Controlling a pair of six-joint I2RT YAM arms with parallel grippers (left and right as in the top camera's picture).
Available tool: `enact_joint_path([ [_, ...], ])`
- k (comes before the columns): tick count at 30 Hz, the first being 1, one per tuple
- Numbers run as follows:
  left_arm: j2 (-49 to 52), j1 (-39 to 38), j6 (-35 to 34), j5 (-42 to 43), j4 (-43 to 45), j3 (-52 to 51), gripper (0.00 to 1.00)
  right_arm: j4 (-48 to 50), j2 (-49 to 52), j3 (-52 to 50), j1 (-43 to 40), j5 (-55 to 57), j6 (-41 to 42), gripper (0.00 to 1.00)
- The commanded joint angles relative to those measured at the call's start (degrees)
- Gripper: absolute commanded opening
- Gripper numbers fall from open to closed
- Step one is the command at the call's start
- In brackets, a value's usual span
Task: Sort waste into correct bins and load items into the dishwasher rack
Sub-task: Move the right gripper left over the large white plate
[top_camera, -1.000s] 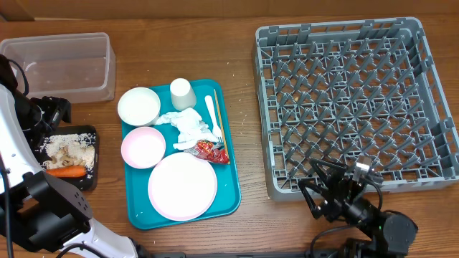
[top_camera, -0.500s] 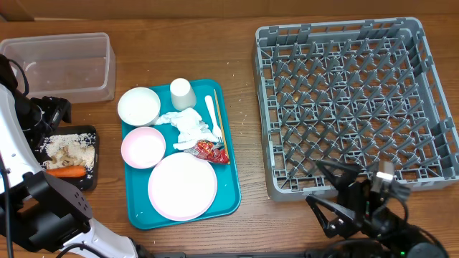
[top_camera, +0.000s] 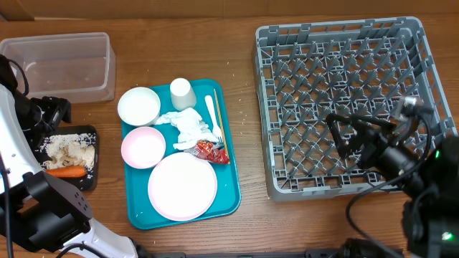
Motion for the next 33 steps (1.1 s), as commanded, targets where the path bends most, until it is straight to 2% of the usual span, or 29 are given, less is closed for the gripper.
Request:
enact_joint_path([
  [1, -1.31, -0.11, 0.07, -0.50, 0.04, -0.15, 1.00, -7.43, 4.24, 10.27, 3.82, 8.44, -9.25, 0.99],
  [3, -1.31, -0.11, 0.07, -0.50, 0.04, -0.15, 1.00, -13.18, 7.13, 15.30, 8.70, 15.21, -9.84, 0.99],
  [7, -1.31, -0.11, 0.07, -0.50, 0.04, -0.15, 1.00, -18.05, 10.69, 20.11, 19.54, 25.20, -9.68, 0.99],
  [12, -1.31, -0.11, 0.07, -0.52, 0.04, -0.15, 1.00, -19.78, 16.35, 21.35, 36.57, 39.21, -3.39, 0.99],
  [15, -1.31, -0.11, 0.07, -0.52, 0.04, -0.15, 1.00, -19.80, 21.99, 21.33, 45.16, 41.88, -2.78, 0.99],
  [19, -1.31, -0.11, 0.07, -0.50, 0.04, -0.15, 1.00, -19.80, 31.93, 21.35, 54.84, 42.34, -2.14, 1.00],
  [23, -1.31, -0.11, 0.07, -0.52, 0.04, -0.15, 1.00, -19.67, 41.22, 21.35, 60.33, 42.05, -2.19, 1.00],
  [26, -1.31, -0.11, 0.07, -0.52, 0.04, -0.15, 1.00, -18.88, 47.63, 21.33, 61.86, 36.20, -2.10, 1.00],
  [33, -1.31, -0.11, 0.07, -0.50, 0.04, -0.15, 1.00, -12.04, 50.12, 20.48, 62.20, 17.86, -1.92, 1.00],
])
